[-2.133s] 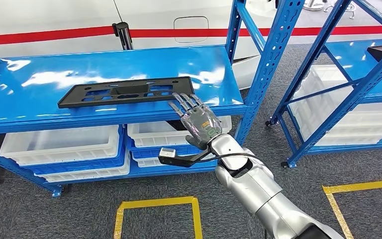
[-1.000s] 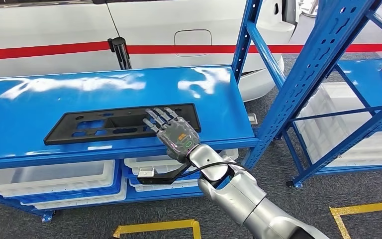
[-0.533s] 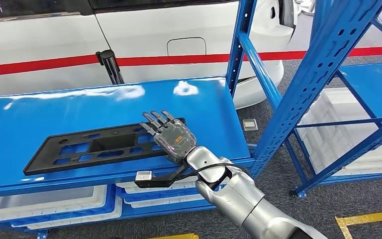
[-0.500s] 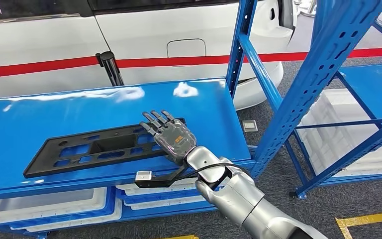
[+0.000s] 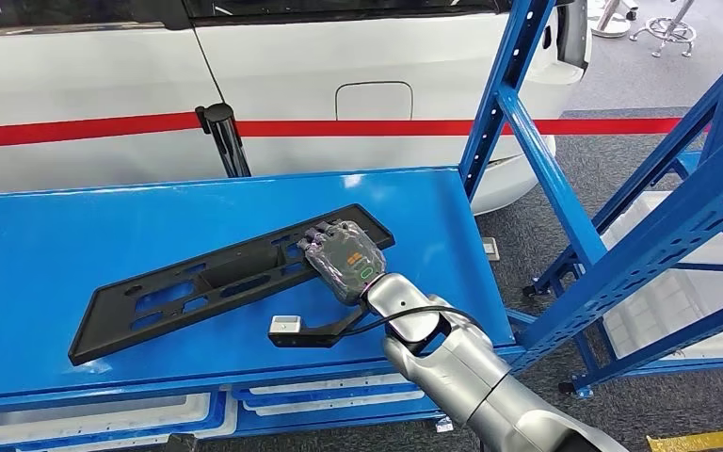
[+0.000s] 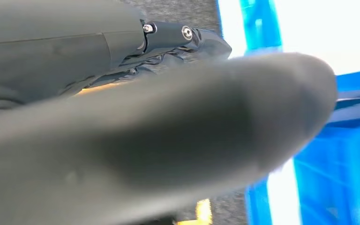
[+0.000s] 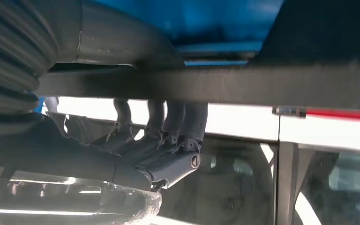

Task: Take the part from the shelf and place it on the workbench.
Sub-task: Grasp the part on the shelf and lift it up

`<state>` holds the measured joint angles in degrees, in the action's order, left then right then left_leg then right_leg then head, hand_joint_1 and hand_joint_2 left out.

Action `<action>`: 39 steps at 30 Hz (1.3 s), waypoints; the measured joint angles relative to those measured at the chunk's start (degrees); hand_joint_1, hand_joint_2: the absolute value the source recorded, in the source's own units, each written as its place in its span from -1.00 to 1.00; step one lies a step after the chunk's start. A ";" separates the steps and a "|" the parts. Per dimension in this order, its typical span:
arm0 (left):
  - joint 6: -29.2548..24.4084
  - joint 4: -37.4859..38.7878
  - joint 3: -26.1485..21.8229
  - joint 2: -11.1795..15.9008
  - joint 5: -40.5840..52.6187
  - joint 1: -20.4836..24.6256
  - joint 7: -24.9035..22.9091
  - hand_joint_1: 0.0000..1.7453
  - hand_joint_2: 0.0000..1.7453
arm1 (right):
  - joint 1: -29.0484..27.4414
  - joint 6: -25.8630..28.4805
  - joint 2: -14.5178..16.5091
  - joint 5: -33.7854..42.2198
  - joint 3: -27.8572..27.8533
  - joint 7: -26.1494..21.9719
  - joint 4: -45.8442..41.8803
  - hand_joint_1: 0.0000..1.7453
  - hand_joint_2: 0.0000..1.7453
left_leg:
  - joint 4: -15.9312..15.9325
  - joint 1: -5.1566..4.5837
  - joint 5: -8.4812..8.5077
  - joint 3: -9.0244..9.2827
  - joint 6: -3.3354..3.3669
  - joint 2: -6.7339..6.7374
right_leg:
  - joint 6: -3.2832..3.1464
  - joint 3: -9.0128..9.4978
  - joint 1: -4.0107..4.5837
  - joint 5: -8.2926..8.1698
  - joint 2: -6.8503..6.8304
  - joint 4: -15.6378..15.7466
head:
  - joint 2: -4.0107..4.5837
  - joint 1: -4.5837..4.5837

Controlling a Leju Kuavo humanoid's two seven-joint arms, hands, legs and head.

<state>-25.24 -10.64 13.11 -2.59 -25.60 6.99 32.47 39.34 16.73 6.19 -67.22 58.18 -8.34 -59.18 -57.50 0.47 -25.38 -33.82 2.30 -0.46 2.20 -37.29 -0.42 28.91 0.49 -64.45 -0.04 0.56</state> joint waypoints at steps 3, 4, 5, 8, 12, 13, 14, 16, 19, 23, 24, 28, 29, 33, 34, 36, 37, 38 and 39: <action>-0.31 -0.01 -0.75 -0.38 0.24 -0.04 1.17 -1.00 1.00 | 0.25 0.45 -0.30 0.24 -0.78 -0.27 -0.51 0.92 1.00 | -0.11 -0.37 -1.03 0.86 -0.40 -0.40 | -0.78 2.72 0.48 -4.19 -0.05 7.14 | 0.00 0.09; -0.66 -0.01 -0.99 -0.46 0.24 -0.10 1.50 -1.00 1.00 | 0.30 0.64 -0.39 0.28 -1.04 -0.39 -0.75 0.90 1.00 | -0.20 -0.42 -1.25 0.94 -0.34 -0.46 | -0.90 2.92 0.45 -4.32 -0.02 7.24 | 0.00 0.13; -1.08 -0.01 -1.17 -0.50 0.24 -0.18 1.86 -1.00 1.00 | 0.33 0.92 -0.49 0.27 -1.30 -0.50 -1.00 0.92 1.00 | -0.24 -0.31 -1.36 0.95 -0.19 -0.42 | -0.90 2.95 0.27 -4.34 0.01 7.26 | 0.00 0.15; -2.18 -0.01 -1.59 -0.60 0.36 -0.27 3.07 -1.00 1.00 | 0.32 2.66 -1.07 0.18 -2.30 -0.63 -2.06 0.96 1.00 | -0.18 -0.04 -1.48 1.01 -0.20 -0.35 | -1.06 2.96 0.39 -4.22 0.08 7.27 | 0.00 0.17; -2.42 -0.01 -2.06 -0.66 0.69 -0.27 3.36 -1.00 1.00 | 0.24 4.36 -2.69 0.20 -4.82 -0.60 -5.20 0.96 1.00 | -0.05 0.11 -1.55 1.03 -0.40 -0.33 | -1.24 2.92 0.55 -4.10 0.10 7.25 | 0.00 0.16; -2.39 -0.01 -2.16 -0.66 0.72 -0.27 3.17 -1.00 1.00 | 0.23 4.51 -3.10 0.17 -5.51 -0.55 -6.07 0.96 1.00 | -0.03 0.13 -1.57 1.03 -0.50 -0.31 | -1.26 2.91 0.58 -4.08 0.11 7.24 | 0.00 0.15; -2.32 -0.01 -2.26 -0.67 0.62 -0.26 2.71 -1.00 1.00 | 0.22 4.63 -3.50 0.13 -6.14 -0.50 -6.96 0.96 1.00 | -0.03 0.15 -1.59 1.03 -0.61 -0.29 | -1.29 2.90 0.60 -4.07 0.14 7.23 | 0.00 0.16; -1.47 -0.01 -2.42 -0.65 0.66 -0.24 -0.20 -1.00 1.00 | 0.22 4.81 -4.31 0.10 -7.49 -0.44 -9.05 0.96 1.00 | -0.02 0.17 -1.60 1.03 -0.74 -0.23 | -1.31 2.89 0.62 -4.06 0.18 7.21 | 0.00 0.16; 1.75 -0.01 -2.30 -0.56 1.98 -0.26 -7.28 -1.00 1.00 | 0.21 4.91 -5.21 0.10 -9.53 -0.51 -12.36 0.96 1.00 | -0.12 0.11 -1.66 1.00 -0.62 -0.16 | -1.27 2.92 0.49 -4.08 0.19 7.29 | 0.00 0.15; 5.73 -0.01 -1.28 -0.56 4.37 -0.28 -12.86 -1.00 1.00 | -0.01 5.23 -5.68 -0.30 -11.05 -0.66 -15.00 0.96 1.00 | 0.84 0.24 -0.80 1.65 0.38 0.00 | -0.78 2.96 0.26 -4.05 0.17 7.21 | 0.00 0.15; 6.94 -0.01 -0.82 -0.59 4.90 -0.26 -13.96 -1.00 1.00 | -0.05 5.35 -5.75 -0.51 -11.20 -0.72 -15.28 0.96 1.00 | 1.44 0.41 -0.41 1.92 0.57 0.17 | -0.83 2.38 0.31 -3.18 0.13 5.99 | 0.00 0.10; 11.27 0.08 0.77 -0.64 5.73 -0.51 -19.59 -1.00 1.00 | -0.88 5.65 -6.04 -0.97 -11.31 -0.95 -15.51 0.96 1.00 | 1.98 0.67 0.10 1.85 0.61 0.69 | -0.94 -3.58 -0.30 2.92 0.02 -7.86 | 0.00 0.04; 11.74 0.11 1.02 -0.70 5.73 -0.74 -20.98 -1.00 1.00 | -1.25 5.64 -6.12 -1.04 -11.30 -0.97 -15.51 0.96 1.00 | 1.96 0.76 0.15 1.78 0.50 0.74 | -0.48 -4.07 -0.59 3.27 -0.01 -9.49 | 0.00 0.06; 12.73 0.18 1.79 -0.90 5.38 -1.57 -23.40 -1.00 1.00 | -1.71 5.58 -6.17 -1.34 -11.31 -0.95 -15.50 0.96 1.00 | 1.51 1.29 0.14 1.45 -0.91 0.67 | 2.21 3.44 -1.84 -1.38 -0.37 3.07 | 0.00 -0.12; 13.06 0.21 1.95 -0.86 5.37 -1.70 -23.59 -1.00 1.00 | -1.77 5.57 -6.17 -1.46 -11.34 -0.91 -15.50 0.96 1.00 | 1.25 1.22 0.13 1.30 -1.40 0.57 | 2.28 4.84 -1.84 -2.02 -0.27 5.58 | 0.00 -0.16; 13.35 0.27 2.18 -0.81 5.51 -1.95 -23.82 -1.00 1.00 | -2.06 5.52 -6.01 -1.68 -11.39 -0.76 -15.49 0.96 1.00 | 0.88 1.11 0.29 0.92 -2.11 0.30 | 1.54 5.37 -1.61 -2.14 0.19 6.42 | 0.00 -0.08; 13.39 0.30 2.28 -0.83 5.60 -2.11 -23.90 -1.00 1.00 | -2.23 5.51 -5.86 -1.78 -11.42 -0.70 -15.49 0.96 1.00 | 0.77 1.25 0.37 0.81 -2.40 0.24 | 1.04 5.04 -1.71 -2.19 0.20 6.45 | 0.00 0.05; 13.40 0.34 2.36 -0.84 5.62 -2.22 -23.93 -1.00 1.00 | -2.35 5.50 -5.61 -1.83 -11.41 -0.67 -15.49 0.96 1.00 | 0.45 1.49 0.01 0.49 -2.65 0.22 | 0.46 4.82 -1.80 -2.32 0.18 6.42 | 0.00 0.15; 13.40 0.38 2.42 -0.84 5.64 -2.30 -23.96 -1.00 1.00 | -2.39 5.50 -5.37 -1.85 -11.42 -0.67 -15.50 0.96 1.00 | -0.64 1.69 -1.10 -0.11 -2.88 0.26 | -0.18 4.52 -1.78 -2.58 0.11 6.44 | 0.00 0.19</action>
<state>-11.84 -10.26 15.52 -3.43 -19.96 4.69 8.51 36.95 22.23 0.82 -69.07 46.77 -9.01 -74.68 -58.14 2.16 -26.48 -33.93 -0.58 -0.20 2.01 -32.77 -2.20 26.33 0.60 -58.01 -0.04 0.75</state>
